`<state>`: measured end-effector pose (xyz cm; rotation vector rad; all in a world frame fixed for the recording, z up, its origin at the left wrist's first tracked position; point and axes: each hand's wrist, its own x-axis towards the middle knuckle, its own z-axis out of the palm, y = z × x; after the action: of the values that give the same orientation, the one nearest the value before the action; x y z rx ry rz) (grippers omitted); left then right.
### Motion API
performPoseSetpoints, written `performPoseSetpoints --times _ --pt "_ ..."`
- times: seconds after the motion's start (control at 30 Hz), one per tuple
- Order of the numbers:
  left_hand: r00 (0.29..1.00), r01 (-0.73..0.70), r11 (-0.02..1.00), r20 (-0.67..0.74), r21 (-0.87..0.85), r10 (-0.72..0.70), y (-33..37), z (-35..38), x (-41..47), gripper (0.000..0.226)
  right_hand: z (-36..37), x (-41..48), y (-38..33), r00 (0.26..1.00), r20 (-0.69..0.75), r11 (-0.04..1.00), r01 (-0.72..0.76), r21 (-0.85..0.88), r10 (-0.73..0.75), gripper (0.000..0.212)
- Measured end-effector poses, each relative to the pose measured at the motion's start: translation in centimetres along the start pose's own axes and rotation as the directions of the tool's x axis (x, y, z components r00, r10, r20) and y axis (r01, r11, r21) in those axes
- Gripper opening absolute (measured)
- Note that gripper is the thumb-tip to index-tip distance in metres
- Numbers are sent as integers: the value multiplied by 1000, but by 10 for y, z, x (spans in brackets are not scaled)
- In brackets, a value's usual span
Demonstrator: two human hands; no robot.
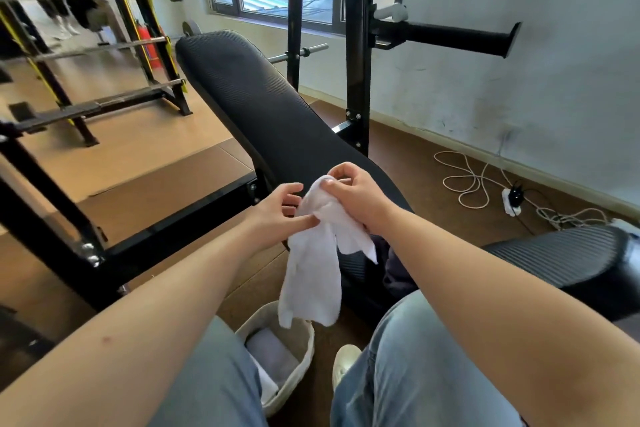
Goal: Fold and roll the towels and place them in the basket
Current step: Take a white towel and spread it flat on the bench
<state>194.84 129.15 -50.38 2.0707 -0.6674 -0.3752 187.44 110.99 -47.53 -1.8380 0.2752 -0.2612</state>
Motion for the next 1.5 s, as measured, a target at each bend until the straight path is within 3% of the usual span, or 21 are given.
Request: performPoseSetpoints --times 0.17,0.37,0.43,0.5,0.57,0.67,0.77,0.9,0.97,1.07,1.2,1.3,1.4,1.5 --pt "984 -173 982 -49 -71 170 20 3 -3 61 2 -4 -17 985 170 999 -1 47 -7 20" --pt "972 -185 983 -142 11 185 19 -6 -2 44 -13 2 -26 904 415 988 -140 58 104 79" --pt "980 -159 987 -113 40 162 20 -9 -2 33 -17 2 -31 896 429 994 -104 -43 113 88" --pt "986 -145 987 -67 62 149 18 -14 0 21 -20 1 -39 893 430 957 -2 -290 132 93" --pt "989 -139 986 -40 94 143 19 -16 -2 15 -23 -1 -44 901 401 865 64 -499 165 88" --pt "984 -135 983 -97 124 147 21 -20 -5 14 -30 -2 -41 919 352 821 58 -569 179 64" --pt "984 -96 991 -139 95 109 25 -26 -10 25 -39 -2 -35 940 297 871 -1 -492 169 45" --pt "998 -61 993 -22 102 64 23 -34 -14 29 -45 -1 -31 971 215 967 -51 -250 107 50" --pt "994 -61 994 -89 92 70 24 -39 -15 29 -47 0 -32 980 178 981 -57 -187 91 56" --pt "978 -52 999 -203 -2 50 32 -43 -19 50 -48 -1 -36 984 167 988 -36 -151 61 52" --pt "969 -87 991 -239 -101 61 44 -46 -18 16 -45 -4 -49 971 234 995 -22 -96 44 51" --pt "955 -163 986 -254 -25 152 53 -43 -17 20 -39 -5 -63 958 286 995 14 -98 15 47" --pt "946 -163 986 -288 -17 151 63 -44 -19 32 -37 -5 -76 974 226 973 54 -223 -2 43" --pt "920 -80 990 -391 -113 29 66 -53 -18 48 -48 -3 -85 987 162 800 92 -593 6 40"
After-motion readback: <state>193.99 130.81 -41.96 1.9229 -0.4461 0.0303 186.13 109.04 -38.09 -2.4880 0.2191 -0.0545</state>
